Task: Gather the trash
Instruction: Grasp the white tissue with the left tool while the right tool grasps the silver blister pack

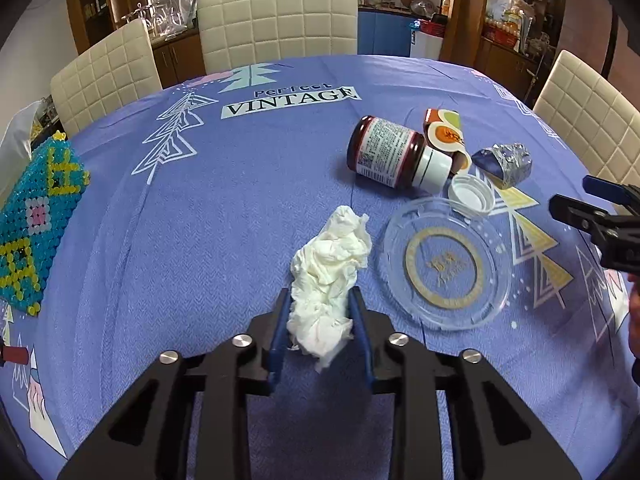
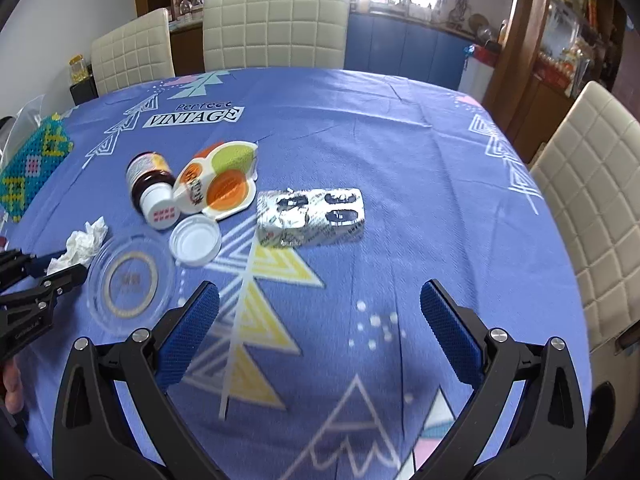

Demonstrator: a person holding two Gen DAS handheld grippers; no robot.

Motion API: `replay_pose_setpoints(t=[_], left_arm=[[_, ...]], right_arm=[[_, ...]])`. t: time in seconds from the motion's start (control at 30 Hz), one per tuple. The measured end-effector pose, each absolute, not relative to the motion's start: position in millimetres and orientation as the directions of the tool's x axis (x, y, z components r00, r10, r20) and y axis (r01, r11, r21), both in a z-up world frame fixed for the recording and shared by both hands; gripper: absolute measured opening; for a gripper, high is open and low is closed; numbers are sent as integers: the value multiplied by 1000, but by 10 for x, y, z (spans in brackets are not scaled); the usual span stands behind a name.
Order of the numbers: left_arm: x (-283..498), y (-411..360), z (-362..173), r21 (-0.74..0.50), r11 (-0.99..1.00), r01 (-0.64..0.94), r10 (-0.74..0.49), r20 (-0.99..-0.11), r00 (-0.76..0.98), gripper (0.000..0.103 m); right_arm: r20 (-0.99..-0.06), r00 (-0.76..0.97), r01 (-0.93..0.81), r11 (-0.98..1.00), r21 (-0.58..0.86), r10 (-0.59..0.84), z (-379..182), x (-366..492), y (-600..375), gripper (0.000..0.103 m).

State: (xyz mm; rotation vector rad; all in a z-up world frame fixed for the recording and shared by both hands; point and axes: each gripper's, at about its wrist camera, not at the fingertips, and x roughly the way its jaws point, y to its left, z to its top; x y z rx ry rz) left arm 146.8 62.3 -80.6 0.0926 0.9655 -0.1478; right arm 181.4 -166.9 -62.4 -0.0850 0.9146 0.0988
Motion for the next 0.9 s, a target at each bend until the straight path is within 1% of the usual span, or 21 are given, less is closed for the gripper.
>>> replay_pose_setpoints(t=[0.1, 0.33, 0.5, 0.53, 0.57, 0.6, 0.63, 0.7, 0.8, 0.9], left_arm=[[1525, 624, -780, 22, 988, 152, -70, -819, 570, 22], [1784, 613, -669, 42, 992, 123, -38, -813, 581, 22], [1944, 565, -646, 38, 992, 117, -38, -811, 584, 22], [1961, 548, -649, 41, 992, 117, -36, -810, 585, 22], [1967, 533, -655, 42, 992, 119, -36, -810, 585, 22], [1971, 520, -661, 41, 992, 122, -38, -811, 584, 22], [1975, 504, -670, 42, 991, 125, -39, -812, 583, 22], [1975, 485, -685, 47, 991, 128, -37, -813, 581, 22], [1947, 470, -684, 41, 991, 127, -40, -817, 575, 22], [1886, 424, -666, 46, 989, 138, -43, -815, 578, 22]], right_arm=[[-800, 597, -132, 991, -34, 52, -685, 1996, -1671, 99], [-820, 562, -157, 987, 21, 107, -771, 2293, -1687, 99], [-823, 561, -167, 986, -10, 87, -823, 2393, -1635, 99], [-822, 563, -174, 985, -21, 82, -828, 2394, -1625, 98], [-819, 568, -179, 983, -31, 77, -827, 2388, -1618, 95], [-819, 569, -190, 981, -39, 78, -832, 2379, -1603, 82], [-827, 557, -206, 978, -45, 79, -847, 2376, -1579, 74], [-820, 567, -231, 971, -63, 81, -841, 2321, -1557, 74], [-804, 593, -257, 957, -135, 46, -819, 2182, -1489, 74], [-804, 592, -266, 956, -128, 57, -778, 2072, -1509, 74]])
